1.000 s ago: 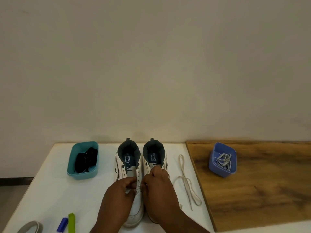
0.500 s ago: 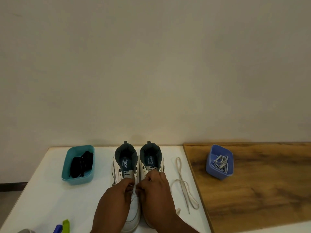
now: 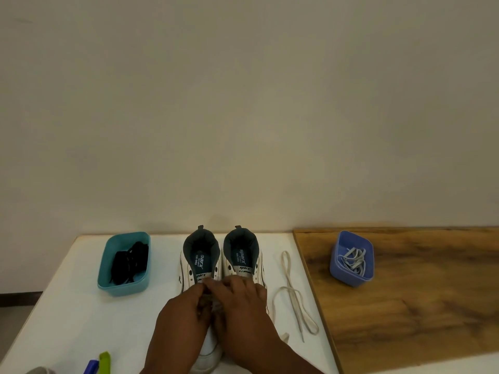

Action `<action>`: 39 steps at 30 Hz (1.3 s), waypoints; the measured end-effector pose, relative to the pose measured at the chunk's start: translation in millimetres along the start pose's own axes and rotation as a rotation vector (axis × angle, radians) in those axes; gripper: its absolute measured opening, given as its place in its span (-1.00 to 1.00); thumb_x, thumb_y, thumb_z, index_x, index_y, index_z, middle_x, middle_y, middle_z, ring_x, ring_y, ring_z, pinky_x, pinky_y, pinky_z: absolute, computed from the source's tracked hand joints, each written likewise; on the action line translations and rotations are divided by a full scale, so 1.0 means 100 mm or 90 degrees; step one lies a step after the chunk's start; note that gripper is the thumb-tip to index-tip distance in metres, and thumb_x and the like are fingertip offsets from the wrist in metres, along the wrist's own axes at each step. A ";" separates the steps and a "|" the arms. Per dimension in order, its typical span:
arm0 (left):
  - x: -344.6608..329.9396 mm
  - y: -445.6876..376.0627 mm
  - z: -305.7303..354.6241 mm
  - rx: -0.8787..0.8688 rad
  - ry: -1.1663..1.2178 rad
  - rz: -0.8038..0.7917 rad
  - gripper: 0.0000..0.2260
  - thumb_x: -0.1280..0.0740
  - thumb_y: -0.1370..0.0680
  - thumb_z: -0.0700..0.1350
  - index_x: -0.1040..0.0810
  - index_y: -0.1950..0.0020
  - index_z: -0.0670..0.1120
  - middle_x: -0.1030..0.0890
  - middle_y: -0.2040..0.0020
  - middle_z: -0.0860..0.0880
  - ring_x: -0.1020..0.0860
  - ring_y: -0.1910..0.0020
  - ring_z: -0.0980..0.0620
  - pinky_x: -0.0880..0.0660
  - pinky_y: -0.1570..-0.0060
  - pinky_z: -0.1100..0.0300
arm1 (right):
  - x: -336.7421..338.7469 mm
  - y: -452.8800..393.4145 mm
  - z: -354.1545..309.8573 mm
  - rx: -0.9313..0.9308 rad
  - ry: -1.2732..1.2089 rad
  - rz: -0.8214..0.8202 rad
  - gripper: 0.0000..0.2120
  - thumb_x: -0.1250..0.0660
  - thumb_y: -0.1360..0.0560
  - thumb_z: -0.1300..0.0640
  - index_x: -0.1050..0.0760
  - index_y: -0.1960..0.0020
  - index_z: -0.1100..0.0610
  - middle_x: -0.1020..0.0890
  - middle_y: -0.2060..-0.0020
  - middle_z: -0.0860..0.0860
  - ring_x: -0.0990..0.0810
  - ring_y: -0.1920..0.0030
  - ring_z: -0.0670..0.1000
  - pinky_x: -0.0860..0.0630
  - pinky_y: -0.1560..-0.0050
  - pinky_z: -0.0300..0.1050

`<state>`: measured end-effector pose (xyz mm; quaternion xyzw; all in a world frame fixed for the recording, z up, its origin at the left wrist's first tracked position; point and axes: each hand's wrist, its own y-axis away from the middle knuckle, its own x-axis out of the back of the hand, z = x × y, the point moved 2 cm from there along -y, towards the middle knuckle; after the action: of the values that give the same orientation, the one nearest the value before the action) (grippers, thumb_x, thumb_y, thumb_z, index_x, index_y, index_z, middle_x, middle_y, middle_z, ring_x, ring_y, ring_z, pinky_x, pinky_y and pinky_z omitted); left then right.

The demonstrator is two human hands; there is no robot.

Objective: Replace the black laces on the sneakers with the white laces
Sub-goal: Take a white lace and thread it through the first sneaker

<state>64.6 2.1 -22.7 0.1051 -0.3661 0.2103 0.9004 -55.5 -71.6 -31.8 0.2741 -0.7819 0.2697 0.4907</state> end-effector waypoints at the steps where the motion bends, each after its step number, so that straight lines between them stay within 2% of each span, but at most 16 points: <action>1: 0.02 0.01 0.01 -0.006 0.014 -0.005 -0.91 -0.39 -0.57 -0.09 -0.55 -0.03 0.09 -0.62 0.21 0.14 -0.59 0.21 0.10 -0.47 0.21 0.30 | 0.00 0.01 0.00 0.010 0.003 0.002 -0.41 -0.20 -0.47 -0.01 -0.23 -0.46 -0.32 -0.49 -0.25 -0.09 -0.40 -0.33 0.01 -0.23 -0.33 0.07; 4: 0.03 -0.04 0.01 0.038 0.030 0.015 -0.80 -0.42 -0.54 -0.10 -0.44 -0.06 0.09 -0.61 0.25 0.12 -0.58 0.25 0.15 -0.47 0.22 0.29 | 0.03 -0.02 0.04 -0.001 0.005 0.003 -0.49 -0.19 -0.47 -0.06 -0.32 -0.41 -0.29 -0.49 -0.27 -0.14 -0.36 -0.39 0.01 -0.18 -0.39 0.11; 7: 0.02 -0.06 0.01 0.094 0.046 0.018 -0.70 -0.44 -0.51 -0.13 -0.35 -0.06 0.10 -0.61 0.31 0.11 -0.56 0.30 0.21 -0.36 0.29 0.39 | 0.02 -0.02 0.06 -0.017 0.009 -0.007 -0.53 -0.23 -0.45 -0.13 -0.37 -0.37 -0.28 -0.47 -0.28 -0.22 -0.32 -0.43 -0.04 -0.14 -0.44 0.10; 11: 0.07 -0.04 -0.01 0.112 0.038 0.028 -0.70 -0.42 -0.48 -0.20 -0.34 0.02 0.08 -0.59 0.33 0.05 -0.55 0.31 0.17 -0.33 0.32 0.37 | 0.04 -0.04 0.02 -0.023 -0.015 -0.026 -0.56 -0.26 -0.44 -0.18 -0.41 -0.32 -0.26 -0.47 -0.30 -0.25 -0.25 -0.48 -0.07 -0.07 -0.49 0.06; 17: 0.17 -0.02 -0.02 0.102 0.006 0.059 -0.71 -0.41 -0.46 -0.21 -0.34 0.10 0.08 -0.55 0.36 0.03 -0.52 0.37 0.12 -0.30 0.36 0.33 | 0.08 -0.05 0.03 -0.030 -0.018 -0.045 -0.64 -0.28 -0.47 -0.18 -0.45 -0.25 -0.20 -0.48 -0.33 -0.22 -0.17 -0.56 -0.02 0.01 -0.54 0.07; 21: 0.26 -0.03 -0.03 0.112 0.011 0.065 -0.72 -0.42 -0.44 -0.23 -0.36 0.12 0.06 -0.54 0.36 0.00 -0.52 0.36 0.09 -0.32 0.36 0.28 | 0.09 -0.08 0.01 -0.037 0.004 -0.037 -0.58 -0.24 -0.45 -0.35 -0.46 -0.22 -0.19 -0.51 -0.31 -0.23 -0.16 -0.58 -0.03 0.08 -0.54 0.04; 24: 0.45 -0.04 -0.04 0.127 0.001 0.118 -0.74 -0.40 -0.46 -0.27 -0.36 0.13 0.02 -0.54 0.34 -0.01 -0.51 0.35 0.04 -0.32 0.37 0.20 | 0.10 -0.09 0.01 -0.060 0.025 -0.037 -0.56 -0.21 -0.44 -0.42 -0.47 -0.16 -0.18 -0.54 -0.28 -0.22 -0.19 -0.56 -0.03 0.20 -0.57 0.08; 27: 0.79 -0.01 -0.08 0.146 0.027 0.238 -0.78 -0.42 -0.49 -0.24 -0.40 0.06 -0.03 -0.58 0.29 0.02 -0.53 0.31 0.04 -0.34 0.29 0.15 | 0.12 -0.08 0.00 -0.074 0.031 -0.049 -0.61 -0.25 -0.47 -0.38 -0.46 -0.16 -0.17 -0.52 -0.30 -0.21 -0.17 -0.57 0.01 0.28 -0.56 0.14; 28: 0.85 0.01 -0.08 0.143 0.048 0.250 -0.77 -0.43 -0.49 -0.24 -0.41 0.03 -0.02 -0.60 0.27 0.06 -0.55 0.28 0.05 -0.39 0.24 0.13 | 0.13 -0.07 -0.01 -0.076 0.024 -0.051 -0.62 -0.26 -0.48 -0.35 -0.44 -0.18 -0.18 -0.49 -0.32 -0.20 -0.15 -0.58 0.02 0.27 -0.55 0.17; 29: 0.85 0.02 -0.04 0.135 0.074 0.228 -0.75 -0.44 -0.48 -0.24 -0.42 0.03 0.01 -0.63 0.27 0.09 -0.59 0.26 0.07 -0.44 0.20 0.11 | 0.14 -0.07 -0.03 -0.074 0.016 -0.048 -0.63 -0.27 -0.48 -0.32 -0.43 -0.21 -0.19 -0.44 -0.36 -0.18 -0.12 -0.58 0.03 0.27 -0.55 0.18; 31: 0.70 0.03 0.00 0.106 0.103 0.115 -0.70 -0.46 -0.46 -0.26 -0.41 0.03 0.04 -0.68 0.31 0.08 -0.63 0.24 0.13 -0.53 0.14 0.08 | 0.11 -0.07 -0.08 -0.041 -0.006 -0.031 -0.60 -0.28 -0.50 -0.27 -0.39 -0.31 -0.23 -0.32 -0.48 -0.11 -0.05 -0.60 0.06 0.21 -0.57 0.16; 33: 0.54 0.03 0.01 0.078 0.090 0.029 -0.68 -0.46 -0.47 -0.24 -0.40 0.01 0.08 -0.68 0.31 0.14 -0.62 0.26 0.19 -0.55 0.13 0.11 | 0.06 -0.08 -0.15 0.027 -0.047 0.009 -0.57 -0.26 -0.54 -0.19 -0.38 -0.40 -0.20 -0.32 -0.51 -0.05 -0.08 -0.60 0.05 0.04 -0.57 0.12; 35: 0.50 0.00 0.02 0.050 0.095 0.007 -0.69 -0.45 -0.49 -0.21 -0.39 -0.01 0.09 -0.67 0.31 0.15 -0.62 0.25 0.21 -0.53 0.16 0.21 | 0.04 -0.10 -0.20 0.086 -0.091 0.041 -0.63 -0.24 -0.59 -0.09 -0.44 -0.39 -0.13 -0.46 -0.41 -0.09 -0.24 -0.53 -0.04 -0.11 -0.52 0.01; 37: 0.51 -0.02 0.03 0.031 0.121 0.008 -0.70 -0.45 -0.51 -0.21 -0.38 -0.02 0.08 -0.68 0.32 0.14 -0.62 0.25 0.22 -0.49 0.18 0.26 | 0.07 -0.12 -0.22 0.113 -0.128 0.058 -0.71 -0.23 -0.62 -0.01 -0.53 -0.31 -0.07 -0.60 -0.22 -0.12 -0.45 -0.34 -0.10 -0.30 -0.41 -0.05; 39: 0.53 -0.02 0.05 0.017 0.130 0.013 -0.71 -0.44 -0.52 -0.21 -0.39 -0.03 0.09 -0.68 0.30 0.13 -0.62 0.26 0.20 -0.47 0.20 0.30 | 0.13 -0.14 -0.21 0.093 -0.199 0.055 -0.78 -0.22 -0.64 0.01 -0.58 -0.22 -0.03 -0.66 -0.07 -0.12 -0.56 -0.13 -0.12 -0.44 -0.24 -0.08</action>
<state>97.0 14.3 17.8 0.0911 -0.2705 0.2337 0.9295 -37.7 -68.9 -9.6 0.3138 -0.8378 0.3011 0.3300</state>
